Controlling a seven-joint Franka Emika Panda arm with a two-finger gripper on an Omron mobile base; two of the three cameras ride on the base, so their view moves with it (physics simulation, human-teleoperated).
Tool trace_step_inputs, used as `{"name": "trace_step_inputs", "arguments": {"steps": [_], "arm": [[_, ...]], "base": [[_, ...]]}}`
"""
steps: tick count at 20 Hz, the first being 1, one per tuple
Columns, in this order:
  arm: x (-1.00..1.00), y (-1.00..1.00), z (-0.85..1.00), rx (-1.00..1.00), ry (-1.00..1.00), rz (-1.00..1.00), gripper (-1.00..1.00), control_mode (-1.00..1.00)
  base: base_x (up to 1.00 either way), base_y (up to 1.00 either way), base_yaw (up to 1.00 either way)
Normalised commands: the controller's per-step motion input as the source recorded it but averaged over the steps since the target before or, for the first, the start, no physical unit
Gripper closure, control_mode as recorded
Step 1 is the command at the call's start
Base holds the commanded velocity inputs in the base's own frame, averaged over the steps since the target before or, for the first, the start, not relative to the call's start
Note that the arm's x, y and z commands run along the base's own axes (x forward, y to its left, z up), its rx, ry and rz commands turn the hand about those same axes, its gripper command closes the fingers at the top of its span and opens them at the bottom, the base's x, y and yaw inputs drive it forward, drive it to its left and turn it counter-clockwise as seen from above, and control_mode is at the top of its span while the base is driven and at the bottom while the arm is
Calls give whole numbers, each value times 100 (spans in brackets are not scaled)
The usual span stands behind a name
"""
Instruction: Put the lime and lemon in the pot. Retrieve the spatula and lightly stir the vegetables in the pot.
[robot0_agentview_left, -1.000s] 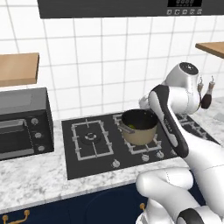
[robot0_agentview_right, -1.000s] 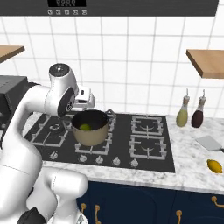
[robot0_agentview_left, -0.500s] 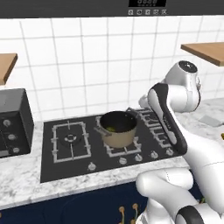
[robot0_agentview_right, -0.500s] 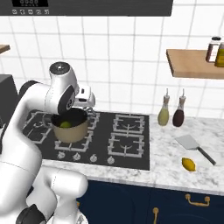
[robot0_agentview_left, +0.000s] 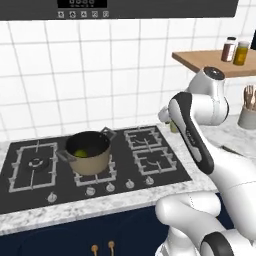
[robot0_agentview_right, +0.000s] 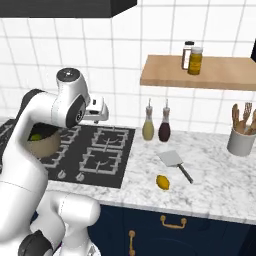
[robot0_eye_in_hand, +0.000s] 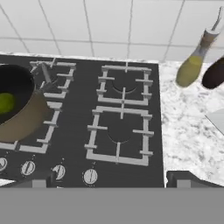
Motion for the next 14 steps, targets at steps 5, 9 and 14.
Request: {"name": "trace_step_inputs", "arguments": {"steps": [5,9,14], "arm": [[0,0,0,0,0,0,-100,100],[0,-50,-26,3,10,0,-100,-100],[1,-36,-76,4,13,-1,-100,-100]], "base": [[-4,-100,0],[0,-50,0],[0,0,0]]}}
